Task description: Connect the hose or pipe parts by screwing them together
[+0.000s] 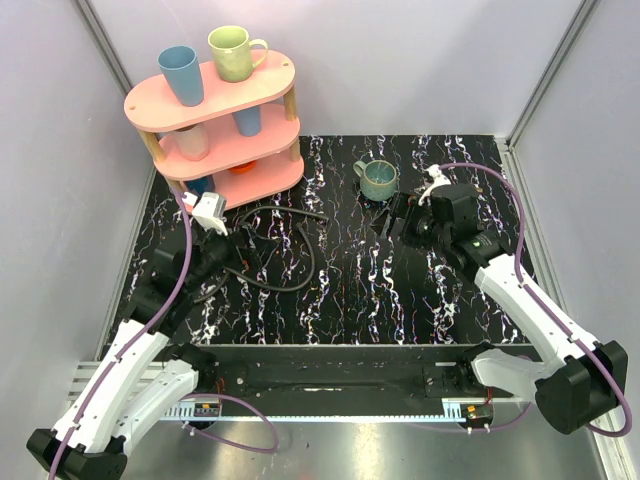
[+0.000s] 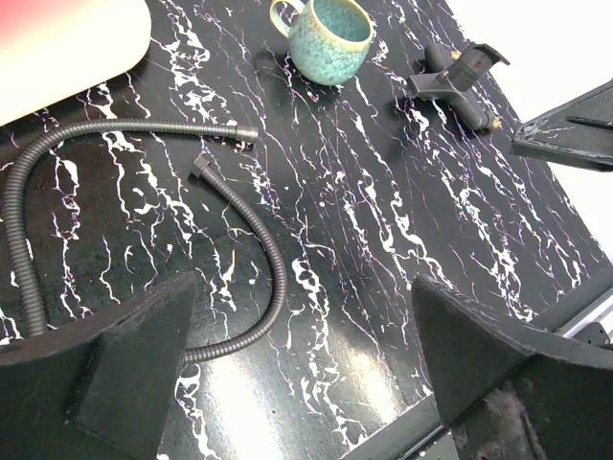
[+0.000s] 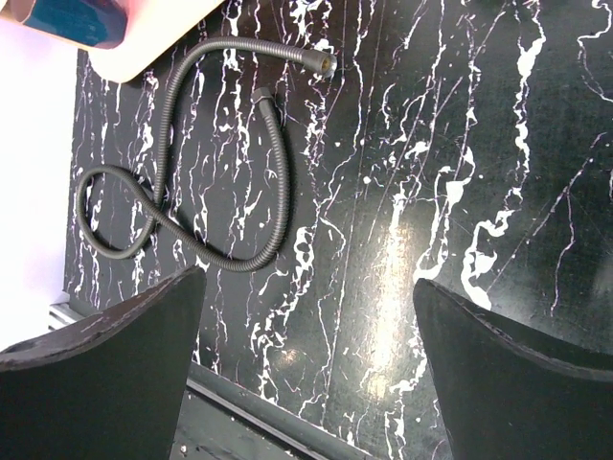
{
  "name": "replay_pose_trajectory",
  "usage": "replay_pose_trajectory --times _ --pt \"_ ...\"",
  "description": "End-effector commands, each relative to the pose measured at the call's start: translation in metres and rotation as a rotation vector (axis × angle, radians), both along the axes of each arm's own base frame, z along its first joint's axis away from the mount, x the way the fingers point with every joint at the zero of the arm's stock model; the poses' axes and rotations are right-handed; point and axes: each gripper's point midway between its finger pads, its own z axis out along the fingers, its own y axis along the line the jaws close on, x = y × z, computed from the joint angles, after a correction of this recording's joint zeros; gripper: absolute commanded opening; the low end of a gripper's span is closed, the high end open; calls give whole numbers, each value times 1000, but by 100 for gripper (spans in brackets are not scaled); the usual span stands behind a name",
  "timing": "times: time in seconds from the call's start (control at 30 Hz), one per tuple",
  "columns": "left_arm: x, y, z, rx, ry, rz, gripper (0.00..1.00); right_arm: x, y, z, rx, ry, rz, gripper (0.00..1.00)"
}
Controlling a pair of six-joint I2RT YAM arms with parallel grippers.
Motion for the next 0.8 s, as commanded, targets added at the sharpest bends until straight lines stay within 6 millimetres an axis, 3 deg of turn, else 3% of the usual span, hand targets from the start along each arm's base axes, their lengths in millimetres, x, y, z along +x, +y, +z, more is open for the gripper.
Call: replay_pose_trajectory --times 0.0,0.1,0.17,0.2,0.27,0.3,0.37,0.4,0.43,0.5,0.53,0.77 --pt "2 -2 14 -14 -62 -13 99 10 -9 20 -17 -89 -54 100" --pt "1 -2 15 -16 -66 -13 99 20 -22 21 -80 -114 -115 100" --pt "2 -1 15 -14 -67 -4 99 34 -44 14 -184 -121 -220 100" --pt "2 -1 15 -14 -67 -4 99 42 -52 22 -244 -156 -235 100" --pt "1 -2 15 -18 -67 -11 99 59 -83 10 -421 -136 -343 100" --pt "1 -2 13 -16 -61 -14 99 68 -91 21 -460 -152 -376 100" --pt "0 -4 12 -17 -54 -25 99 84 -121 4 -593 -85 -414 100" --pt "1 -5 12 -16 -51 -28 99 94 -130 12 -599 -80 -435 100" --pt "0 -6 12 -19 -51 -32 99 99 -137 -5 -618 -15 -415 100" --pt "-1 -7 12 -20 -47 -41 99 112 -164 -12 -631 44 -434 100" --pt "-1 -7 12 -20 -49 -38 99 115 -164 -14 -606 57 -408 100" --pt "-1 -5 14 -20 -58 -29 99 139 -215 -21 -632 155 -430 100"
